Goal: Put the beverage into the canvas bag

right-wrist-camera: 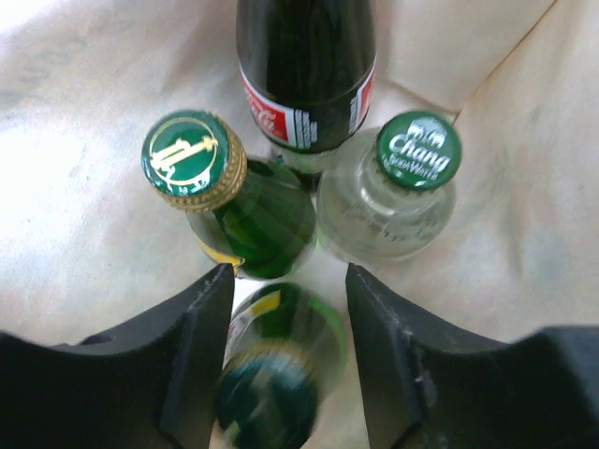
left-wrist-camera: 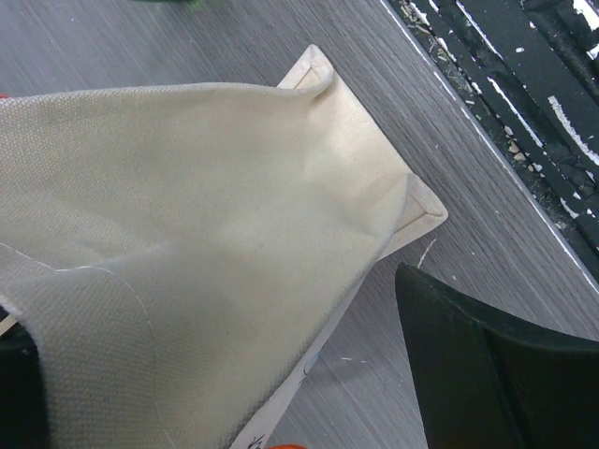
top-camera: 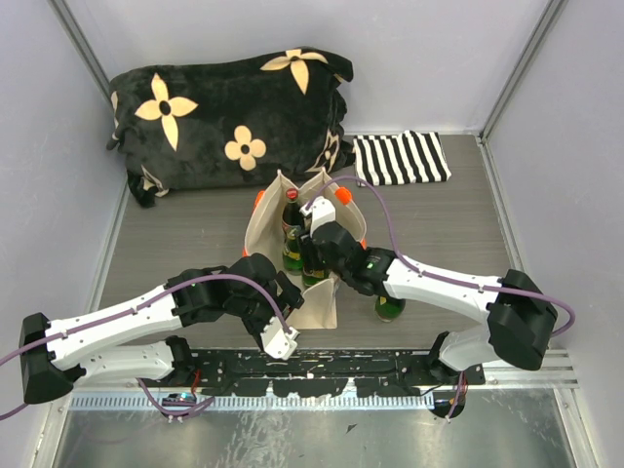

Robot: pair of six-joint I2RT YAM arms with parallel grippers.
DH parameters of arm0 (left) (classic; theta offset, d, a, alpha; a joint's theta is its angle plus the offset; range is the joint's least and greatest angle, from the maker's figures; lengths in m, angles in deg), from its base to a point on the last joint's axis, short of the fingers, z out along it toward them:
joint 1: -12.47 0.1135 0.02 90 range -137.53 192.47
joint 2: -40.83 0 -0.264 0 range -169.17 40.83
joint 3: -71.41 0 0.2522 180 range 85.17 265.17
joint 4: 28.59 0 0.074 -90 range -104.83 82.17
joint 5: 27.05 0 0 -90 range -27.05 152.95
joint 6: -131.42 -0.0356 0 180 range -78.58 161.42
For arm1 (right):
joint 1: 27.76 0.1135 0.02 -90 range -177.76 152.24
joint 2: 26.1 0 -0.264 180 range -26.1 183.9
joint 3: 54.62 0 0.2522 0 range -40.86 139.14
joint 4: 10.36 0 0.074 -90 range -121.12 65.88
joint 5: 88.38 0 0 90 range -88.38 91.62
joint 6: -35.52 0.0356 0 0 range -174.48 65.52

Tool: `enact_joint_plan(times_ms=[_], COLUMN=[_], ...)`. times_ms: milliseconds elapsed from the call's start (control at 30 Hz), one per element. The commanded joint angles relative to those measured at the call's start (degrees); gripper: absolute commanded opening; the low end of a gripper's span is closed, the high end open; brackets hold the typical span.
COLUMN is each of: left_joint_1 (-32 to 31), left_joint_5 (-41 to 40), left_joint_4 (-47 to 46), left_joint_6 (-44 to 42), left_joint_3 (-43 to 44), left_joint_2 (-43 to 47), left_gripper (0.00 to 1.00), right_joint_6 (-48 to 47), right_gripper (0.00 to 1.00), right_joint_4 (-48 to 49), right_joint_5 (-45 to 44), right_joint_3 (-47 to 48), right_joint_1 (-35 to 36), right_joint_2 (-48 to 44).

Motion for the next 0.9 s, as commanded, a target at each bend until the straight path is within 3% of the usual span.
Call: enact_joint_plan(times_ms=[0,433,700,867], left_joint_1=[-0.16,-0.16,-0.16,-0.17], left_joint_5=[-0.02,0.30,0.77,1.33], left_joint_4=[2.10,3.09,4.12,5.23], left_joint_6=[0.32,-7.91,-10.37,-11.87], left_joint_3=[1.09,-2.21,-3.35,-3.61], left_joint_2=[-0.24,3.05,6.31,7.74], left_gripper=[0.95,0.96,1.00,0.99], right_joint_6=[-0.08,-1.07,3.66,9.77], right_gripper=[0.61,0.70,0.71,0.70], right_joint_4=[3.88,1.38,-12.43,-28.61], right_joint_5=[-4.38,-10.60,-18.84,-23.18], right_joint_3=[5.03,14.51,20.63,24.63], right_joint_1=[0.21,0.17,-0.89,-1.26], right_joint_2=[-4.16,-5.50,-7.41,-8.36])
